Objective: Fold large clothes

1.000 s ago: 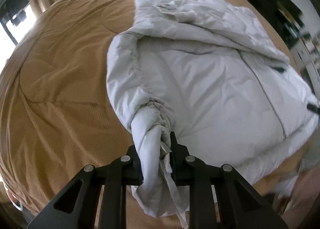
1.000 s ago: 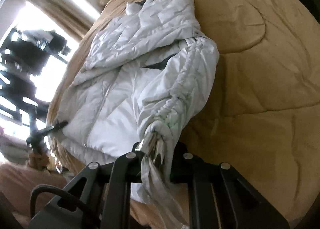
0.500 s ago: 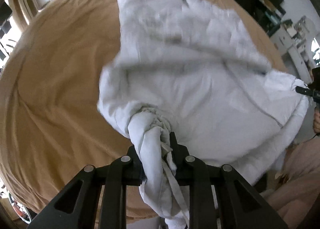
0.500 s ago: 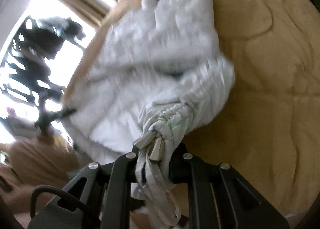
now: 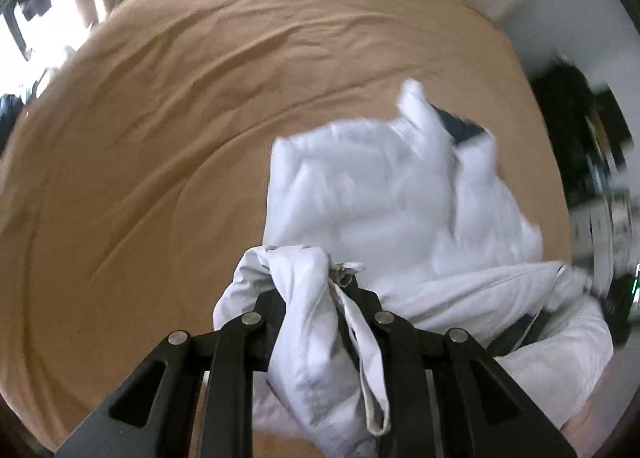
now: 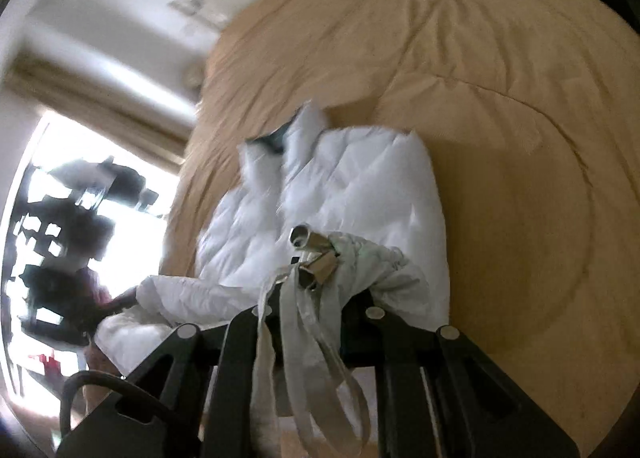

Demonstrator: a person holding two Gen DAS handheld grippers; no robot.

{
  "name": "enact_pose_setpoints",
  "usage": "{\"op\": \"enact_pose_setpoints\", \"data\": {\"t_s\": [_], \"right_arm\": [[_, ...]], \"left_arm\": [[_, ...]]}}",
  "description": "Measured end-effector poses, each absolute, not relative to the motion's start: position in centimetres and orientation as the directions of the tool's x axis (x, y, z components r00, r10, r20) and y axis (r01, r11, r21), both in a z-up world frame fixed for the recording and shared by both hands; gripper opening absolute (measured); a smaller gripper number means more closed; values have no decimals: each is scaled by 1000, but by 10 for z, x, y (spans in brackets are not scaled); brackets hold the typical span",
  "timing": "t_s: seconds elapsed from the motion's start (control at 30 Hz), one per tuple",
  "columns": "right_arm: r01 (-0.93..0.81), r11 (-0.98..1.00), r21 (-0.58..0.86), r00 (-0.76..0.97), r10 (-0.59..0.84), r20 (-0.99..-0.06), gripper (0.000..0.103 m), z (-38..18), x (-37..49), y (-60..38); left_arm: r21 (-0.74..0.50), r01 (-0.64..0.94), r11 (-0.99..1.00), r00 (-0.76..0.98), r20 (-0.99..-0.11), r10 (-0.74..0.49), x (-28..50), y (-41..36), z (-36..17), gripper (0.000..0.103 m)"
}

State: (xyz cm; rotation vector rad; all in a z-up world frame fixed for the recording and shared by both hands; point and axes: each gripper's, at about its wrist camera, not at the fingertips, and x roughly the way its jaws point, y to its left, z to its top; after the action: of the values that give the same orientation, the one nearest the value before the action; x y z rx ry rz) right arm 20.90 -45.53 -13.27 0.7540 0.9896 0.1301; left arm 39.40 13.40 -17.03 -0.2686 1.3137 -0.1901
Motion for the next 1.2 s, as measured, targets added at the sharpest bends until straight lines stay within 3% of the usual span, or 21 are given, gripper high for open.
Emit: {"op": "enact_pose_setpoints", "data": {"t_s": [0.23, 0.33, 0.43, 0.53, 0.6, 0.63, 0.73, 0.87, 0.93, 1.07, 1.2], "right_arm": [[391, 673, 628, 585, 345, -734, 14, -224, 283, -477], [406, 606, 684, 607, 382, -697, 16, -247, 287, -483], [383, 511, 770, 637, 457, -621, 27, -246, 277, -495], [380, 403, 833, 683, 486, -546, 54, -234, 260, -508], [336, 403, 851, 750, 433, -501, 85, -206, 236, -508], [324, 448, 833, 777, 377, -505, 87, -190, 224, -504], [267, 651, 711, 832, 216, -510, 88, -138, 188, -468], [93, 837, 539, 838, 226, -496, 84, -119, 168, -370], [41, 910, 412, 819, 205, -536, 83, -130, 172, -321], [59, 987, 149, 668, 72, -741, 79, -201, 209, -261], [26, 999, 43, 678, 14, -735, 82, -222, 218, -254]], "left_arm": [[-261, -135, 956, 250, -942, -222, 455, 116, -270, 24], [-270, -119, 956, 298, -928, -225, 452, 117, -281, 25], [-314, -149, 937, 318, -913, -255, 448, 125, -284, 25], [-307, -157, 939, 330, -912, -243, 445, 125, -282, 25], [-266, -141, 953, 336, -919, -207, 444, 119, -280, 25], [-256, -138, 957, 340, -919, -197, 442, 115, -277, 25], [-244, -137, 960, 353, -917, -183, 440, 113, -275, 25], [-247, -140, 959, 364, -913, -182, 439, 114, -274, 25], [-253, -152, 955, 366, -912, -184, 438, 117, -270, 26], [-322, -164, 932, 365, -898, -246, 435, 133, -252, 29], [-491, -211, 846, 376, -839, -393, 431, 175, -222, 35]]}}
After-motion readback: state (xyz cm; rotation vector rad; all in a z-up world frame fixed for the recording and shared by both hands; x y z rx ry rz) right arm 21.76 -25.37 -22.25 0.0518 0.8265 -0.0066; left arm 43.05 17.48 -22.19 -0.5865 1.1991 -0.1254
